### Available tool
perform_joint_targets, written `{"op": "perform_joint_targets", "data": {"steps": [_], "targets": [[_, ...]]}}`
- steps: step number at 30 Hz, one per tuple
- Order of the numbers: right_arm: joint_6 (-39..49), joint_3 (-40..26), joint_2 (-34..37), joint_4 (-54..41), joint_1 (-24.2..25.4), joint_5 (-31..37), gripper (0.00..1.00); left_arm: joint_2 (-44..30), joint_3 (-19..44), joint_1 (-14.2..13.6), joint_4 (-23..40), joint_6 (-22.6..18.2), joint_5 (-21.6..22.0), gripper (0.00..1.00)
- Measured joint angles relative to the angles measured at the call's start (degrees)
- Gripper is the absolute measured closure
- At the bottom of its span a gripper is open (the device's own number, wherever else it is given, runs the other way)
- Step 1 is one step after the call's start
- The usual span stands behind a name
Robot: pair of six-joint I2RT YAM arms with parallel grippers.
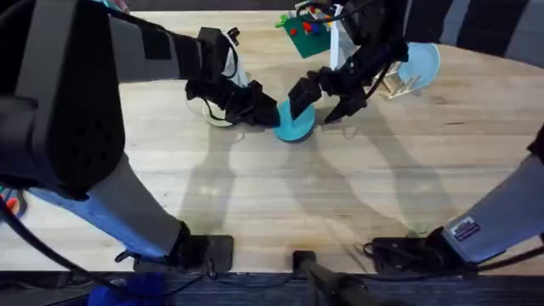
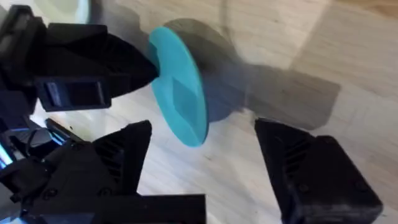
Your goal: Pick up the plates from the table one by one and place each into a slot on the dish rack.
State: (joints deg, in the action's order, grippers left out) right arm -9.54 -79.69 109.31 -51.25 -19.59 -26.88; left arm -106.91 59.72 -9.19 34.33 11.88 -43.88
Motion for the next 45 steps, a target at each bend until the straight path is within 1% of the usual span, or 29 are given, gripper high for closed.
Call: {"op": "perform_joint_targets", "data": {"steps": [5,12,23,29,40,42,43,45], "targets": [[-0.5,0.5,0.0,2.3,-0.1,-1.5,0.006,0.0,0.0,0.0,0.0,0.0,0.0,0.96],[-0.7,0.6,0.0,4.9,-1.6,-1.9,0.006,0.0,0.0,0.0,0.0,0.0,0.0,0.961],[-0.7,0.6,0.1,6.2,-2.1,-1.9,0.006,0.0,0.0,0.0,-0.1,0.0,0.0,0.96],[-1.2,0.6,2.6,6.3,-2.1,-2.1,0.006,0.0,0.0,0.0,-0.1,0.0,0.0,0.96],[-1.4,0.6,2.6,6.5,-1.9,-2.6,0.006,0.0,0.0,0.0,-0.1,0.2,0.0,0.96],[-1.4,0.6,2.6,6.5,-1.9,-2.6,0.034,0.0,0.0,0.0,-0.1,0.2,0.0,0.96],[-1.4,0.6,2.6,6.5,-1.9,-2.5,0.09,0.0,0.0,0.0,-0.1,0.2,0.0,0.961],[-1.5,0.7,3.0,6.7,-1.9,-2.6,0.301,0.0,0.0,0.0,-0.1,0.2,0.0,0.959]]}}
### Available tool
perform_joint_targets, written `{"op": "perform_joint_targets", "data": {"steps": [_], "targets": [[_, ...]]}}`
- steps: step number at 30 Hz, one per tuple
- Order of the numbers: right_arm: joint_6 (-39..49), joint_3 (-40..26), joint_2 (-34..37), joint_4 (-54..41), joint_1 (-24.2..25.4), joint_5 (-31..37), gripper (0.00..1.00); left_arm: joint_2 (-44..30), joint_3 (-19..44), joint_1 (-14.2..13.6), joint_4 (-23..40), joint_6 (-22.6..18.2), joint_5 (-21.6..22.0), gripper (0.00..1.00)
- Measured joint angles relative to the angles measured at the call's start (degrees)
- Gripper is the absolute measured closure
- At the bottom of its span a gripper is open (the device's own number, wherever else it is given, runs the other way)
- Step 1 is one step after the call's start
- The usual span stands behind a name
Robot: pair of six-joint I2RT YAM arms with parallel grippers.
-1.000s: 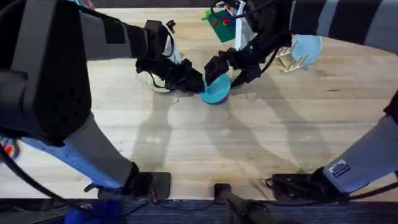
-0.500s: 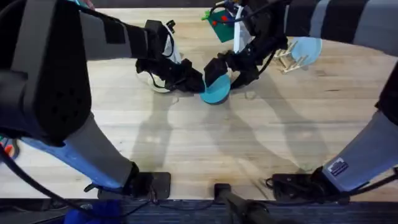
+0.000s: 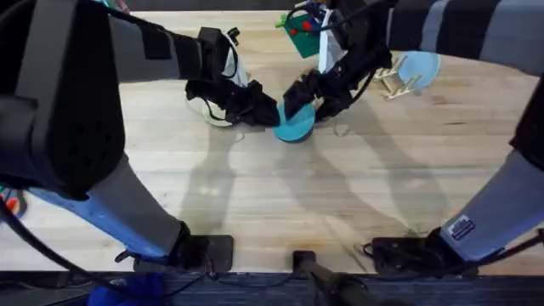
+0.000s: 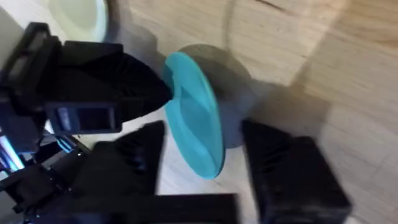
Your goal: Pick up the plates from the table one by one and place each into a slot on the dish rack.
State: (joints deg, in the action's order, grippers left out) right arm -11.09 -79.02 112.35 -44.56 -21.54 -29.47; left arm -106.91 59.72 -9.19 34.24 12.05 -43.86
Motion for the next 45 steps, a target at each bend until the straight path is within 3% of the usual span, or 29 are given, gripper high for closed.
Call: {"op": "perform_joint_targets", "data": {"steps": [2,5,6,21,29,37,45], "targets": [[0.0,0.0,0.7,0.0,0.0,0.0,0.491,0.0,0.0,0.0,0.0,0.0,0.0,0.96],[-0.4,0.0,1.1,-0.5,0.4,-2.5,0.906,0.1,0.0,0.0,0.2,0.0,0.0,0.96],[-0.5,0.0,0.5,-0.2,0.7,-4.1,0.946,0.2,0.0,0.2,0.2,0.0,-0.1,0.96],[-0.5,-0.1,-0.3,-0.1,0.5,-4.7,0.973,0.5,0.7,-0.1,1.8,-0.5,0.7,0.96],[0.7,-0.1,-4.0,-1.8,3.0,-1.6,0.969,5.1,4.3,-0.3,10.4,-4.2,7.5,0.96],[4.6,-0.5,-13.5,-8.0,9.1,2.7,0.969,14.0,13.7,-0.3,21.1,-8.6,13.5,0.96],[9.2,-0.6,-24.3,-11.1,12.8,9.9,0.97,20.8,19.0,-0.3,28.8,-11.0,20.8,0.961]]}}
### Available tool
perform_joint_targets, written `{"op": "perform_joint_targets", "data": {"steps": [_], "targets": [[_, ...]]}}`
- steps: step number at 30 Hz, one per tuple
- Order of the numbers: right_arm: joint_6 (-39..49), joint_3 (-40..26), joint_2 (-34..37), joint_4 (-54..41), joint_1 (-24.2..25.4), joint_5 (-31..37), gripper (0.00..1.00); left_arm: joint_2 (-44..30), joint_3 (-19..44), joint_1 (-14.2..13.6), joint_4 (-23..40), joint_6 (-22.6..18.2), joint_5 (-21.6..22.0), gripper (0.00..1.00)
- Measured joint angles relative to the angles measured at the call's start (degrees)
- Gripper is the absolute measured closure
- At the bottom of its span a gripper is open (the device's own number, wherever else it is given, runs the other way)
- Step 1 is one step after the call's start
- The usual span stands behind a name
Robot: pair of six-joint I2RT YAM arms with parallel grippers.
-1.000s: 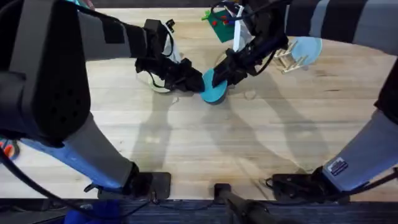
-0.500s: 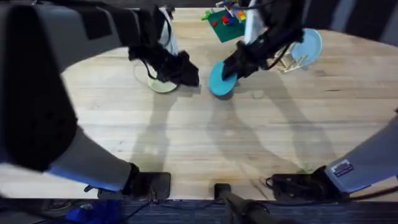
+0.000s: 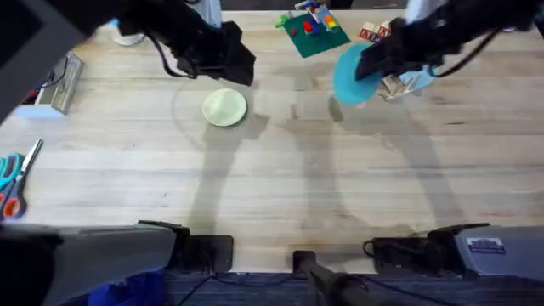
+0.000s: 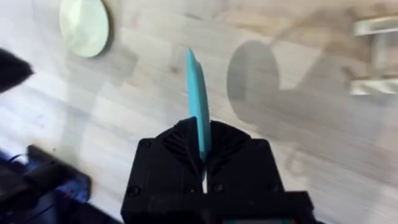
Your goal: Pick up the plates from the table one by one and place each into a slot on the dish rack.
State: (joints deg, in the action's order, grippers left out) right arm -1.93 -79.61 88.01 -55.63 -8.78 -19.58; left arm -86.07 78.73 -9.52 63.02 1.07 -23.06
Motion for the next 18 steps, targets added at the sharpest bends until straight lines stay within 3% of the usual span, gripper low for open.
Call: {"op": "perform_joint_targets", "data": {"steps": [11,18], "targets": [[7.6,-0.2,-11.0,-1.2,5.6,10.4,0.97,6.1,2.5,0.0,6.9,-1.1,11.0,0.961],[15.4,-0.2,-12.5,-2.3,8.3,14.1,0.97,6.2,2.5,0.0,7.5,-1.7,13.7,0.931]]}}
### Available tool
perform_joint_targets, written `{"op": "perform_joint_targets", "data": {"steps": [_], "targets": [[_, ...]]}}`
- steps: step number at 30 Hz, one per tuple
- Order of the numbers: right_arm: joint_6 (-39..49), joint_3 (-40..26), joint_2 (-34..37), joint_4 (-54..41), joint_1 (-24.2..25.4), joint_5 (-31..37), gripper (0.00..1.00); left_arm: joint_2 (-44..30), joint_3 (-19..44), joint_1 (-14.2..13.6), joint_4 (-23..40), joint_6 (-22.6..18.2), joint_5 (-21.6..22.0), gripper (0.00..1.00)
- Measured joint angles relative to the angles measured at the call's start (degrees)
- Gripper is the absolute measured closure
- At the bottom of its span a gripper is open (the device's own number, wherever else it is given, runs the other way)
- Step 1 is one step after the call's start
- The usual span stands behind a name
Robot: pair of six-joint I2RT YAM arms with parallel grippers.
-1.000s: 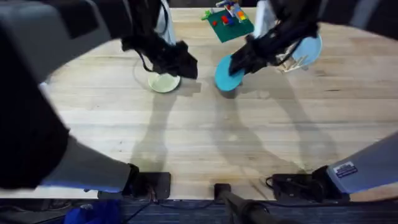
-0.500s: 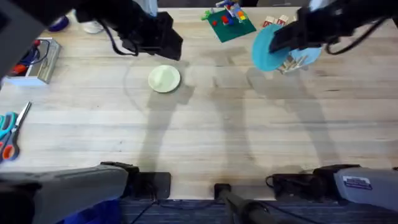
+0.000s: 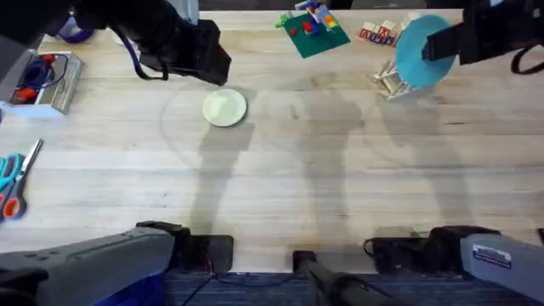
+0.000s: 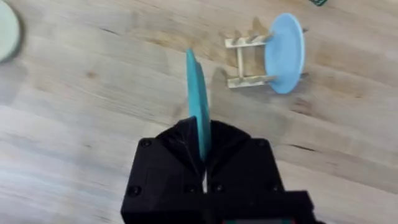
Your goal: Pick up the plates from the table one by one and place each into a slot on the dish rack.
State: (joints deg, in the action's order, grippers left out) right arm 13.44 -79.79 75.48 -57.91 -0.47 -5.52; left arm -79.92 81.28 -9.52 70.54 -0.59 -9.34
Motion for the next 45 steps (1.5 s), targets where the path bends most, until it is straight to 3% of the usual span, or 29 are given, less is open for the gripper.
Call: {"op": "perform_joint_targets", "data": {"steps": [5,6,7,18,37,45], "targets": [[4.2,0.0,0.0,0.3,1.9,0.6,0.97,0.0,0.0,0.0,0.0,-0.3,0.7,0.147],[4.8,0.0,0.0,0.3,2.3,0.7,0.971,0.0,0.0,0.0,0.0,-0.1,0.7,0.047],[5.4,0.0,0.0,0.4,2.8,0.9,0.972,0.0,0.0,0.0,0.0,-0.3,0.9,0.018],[12.2,0.0,0.0,0.5,7.0,1.3,0.973,0.0,0.0,0.0,1.7,-0.3,1.5,0.008],[15.6,0.0,0.0,1.8,8.2,1.5,0.972,0.0,0.0,0.0,24.6,-0.3,1.5,0.007],[15.6,0.0,0.0,2.6,8.2,1.5,0.972,0.0,0.1,0.0,26.5,-0.3,1.5,0.007]]}}
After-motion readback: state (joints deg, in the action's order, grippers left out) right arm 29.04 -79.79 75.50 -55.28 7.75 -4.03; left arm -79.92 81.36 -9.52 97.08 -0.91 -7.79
